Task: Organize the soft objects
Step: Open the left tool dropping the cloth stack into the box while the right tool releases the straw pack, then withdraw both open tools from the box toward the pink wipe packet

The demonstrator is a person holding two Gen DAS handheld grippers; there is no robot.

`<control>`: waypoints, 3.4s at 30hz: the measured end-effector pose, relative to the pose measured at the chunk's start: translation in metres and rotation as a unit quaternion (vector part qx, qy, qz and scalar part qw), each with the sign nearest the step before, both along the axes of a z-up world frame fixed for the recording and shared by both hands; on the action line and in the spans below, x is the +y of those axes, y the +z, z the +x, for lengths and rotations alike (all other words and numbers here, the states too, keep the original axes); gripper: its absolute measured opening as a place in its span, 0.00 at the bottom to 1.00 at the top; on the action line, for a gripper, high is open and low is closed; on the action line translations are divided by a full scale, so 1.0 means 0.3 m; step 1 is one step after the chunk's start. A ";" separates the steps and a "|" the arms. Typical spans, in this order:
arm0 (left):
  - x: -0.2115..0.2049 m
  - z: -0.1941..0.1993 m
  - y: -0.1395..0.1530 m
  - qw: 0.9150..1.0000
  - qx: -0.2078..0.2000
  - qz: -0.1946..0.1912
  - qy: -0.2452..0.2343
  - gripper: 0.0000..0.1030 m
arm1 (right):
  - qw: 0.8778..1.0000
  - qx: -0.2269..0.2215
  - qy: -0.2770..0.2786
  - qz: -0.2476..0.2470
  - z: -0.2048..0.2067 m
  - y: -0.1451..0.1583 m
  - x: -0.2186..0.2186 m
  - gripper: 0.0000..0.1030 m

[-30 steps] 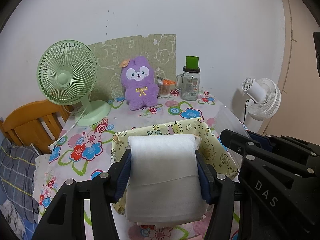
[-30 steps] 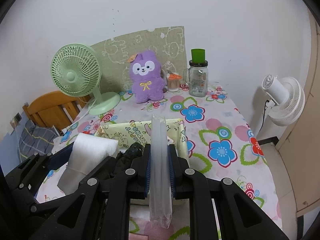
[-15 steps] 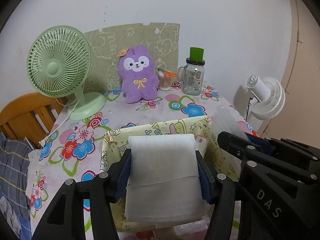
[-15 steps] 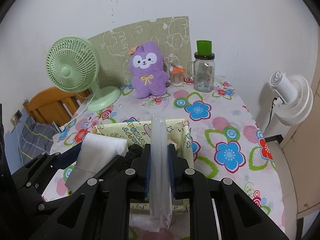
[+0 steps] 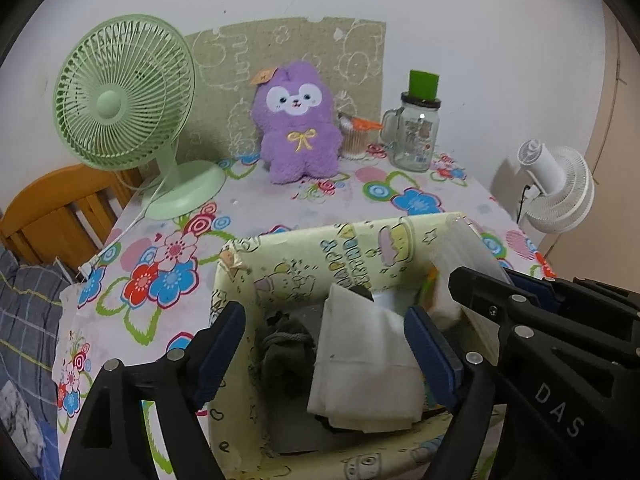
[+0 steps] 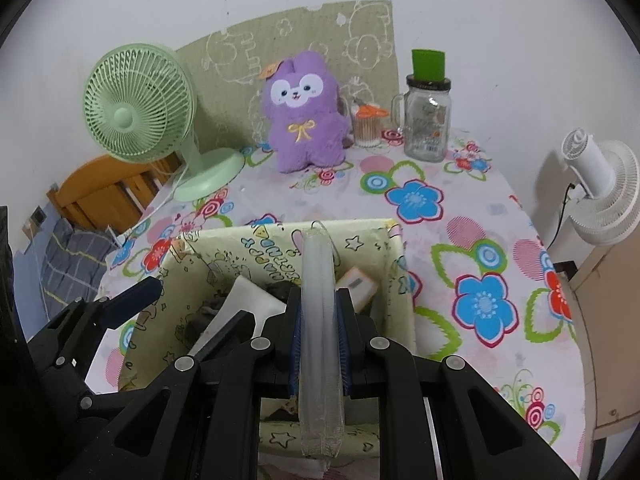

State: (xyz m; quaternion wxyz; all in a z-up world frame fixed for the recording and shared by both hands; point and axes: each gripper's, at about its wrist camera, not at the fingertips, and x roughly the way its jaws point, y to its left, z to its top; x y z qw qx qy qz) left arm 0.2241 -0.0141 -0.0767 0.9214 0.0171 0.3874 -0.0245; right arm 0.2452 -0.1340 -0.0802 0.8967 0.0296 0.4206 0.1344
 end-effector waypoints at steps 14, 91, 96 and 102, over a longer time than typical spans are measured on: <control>0.015 0.007 -0.035 1.000 0.018 0.008 -0.008 0.86 | 1.000 0.022 0.014 -0.007 0.044 -0.054 0.063 0.42; -0.043 -0.452 0.085 0.998 -0.049 -0.017 -0.018 0.95 | 0.998 -0.053 -0.040 -0.017 -0.429 0.087 -0.087 0.83; -0.046 -0.471 0.084 0.998 -0.052 -0.016 -0.019 0.95 | 0.997 -0.060 -0.038 -0.016 -0.458 0.083 -0.092 0.83; -0.057 -0.500 0.070 0.998 -0.052 -0.016 -0.020 0.95 | 0.997 -0.062 -0.039 -0.019 -0.490 0.069 -0.100 0.83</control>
